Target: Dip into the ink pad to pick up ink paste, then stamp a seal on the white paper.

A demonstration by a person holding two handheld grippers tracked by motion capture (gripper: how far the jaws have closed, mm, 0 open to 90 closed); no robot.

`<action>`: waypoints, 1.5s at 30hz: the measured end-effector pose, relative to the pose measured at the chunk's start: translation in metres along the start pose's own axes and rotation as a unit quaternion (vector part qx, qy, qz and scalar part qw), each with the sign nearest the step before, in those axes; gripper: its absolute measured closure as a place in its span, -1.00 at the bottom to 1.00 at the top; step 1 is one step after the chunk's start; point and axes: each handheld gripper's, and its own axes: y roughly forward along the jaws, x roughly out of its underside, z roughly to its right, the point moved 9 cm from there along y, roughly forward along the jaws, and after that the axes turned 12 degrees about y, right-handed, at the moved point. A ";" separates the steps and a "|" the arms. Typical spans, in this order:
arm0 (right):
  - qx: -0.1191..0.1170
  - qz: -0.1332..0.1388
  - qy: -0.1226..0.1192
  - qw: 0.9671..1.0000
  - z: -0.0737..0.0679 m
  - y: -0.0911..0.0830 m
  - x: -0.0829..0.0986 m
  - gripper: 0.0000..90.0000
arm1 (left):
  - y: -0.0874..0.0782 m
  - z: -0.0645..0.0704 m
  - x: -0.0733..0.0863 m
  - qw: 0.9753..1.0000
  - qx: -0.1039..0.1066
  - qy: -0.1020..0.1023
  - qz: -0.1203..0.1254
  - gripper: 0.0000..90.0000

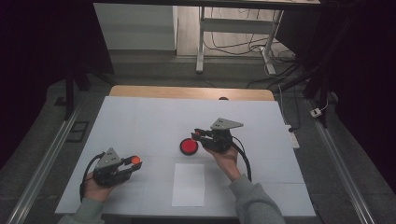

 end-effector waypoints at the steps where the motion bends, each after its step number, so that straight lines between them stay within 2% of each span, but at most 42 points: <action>1: -0.001 0.001 0.001 1.000 -0.001 0.000 0.000 0.61 | 0.000 0.000 0.000 1.000 0.000 0.000 0.000 0.44; 18: -0.006 -0.002 -0.003 1.000 -0.011 -0.016 0.009 0.61 | -0.001 0.000 0.000 1.000 -0.001 -0.001 0.002 0.43; 29: -0.013 -0.001 -0.017 1.000 -0.022 -0.031 0.011 0.61 | -0.002 0.000 0.000 1.000 -0.002 0.000 0.002 0.43; 45: -0.028 -0.009 -0.032 0.999 -0.037 -0.035 0.019 0.61 | -0.002 0.000 -0.002 1.000 -0.001 0.001 0.004 0.43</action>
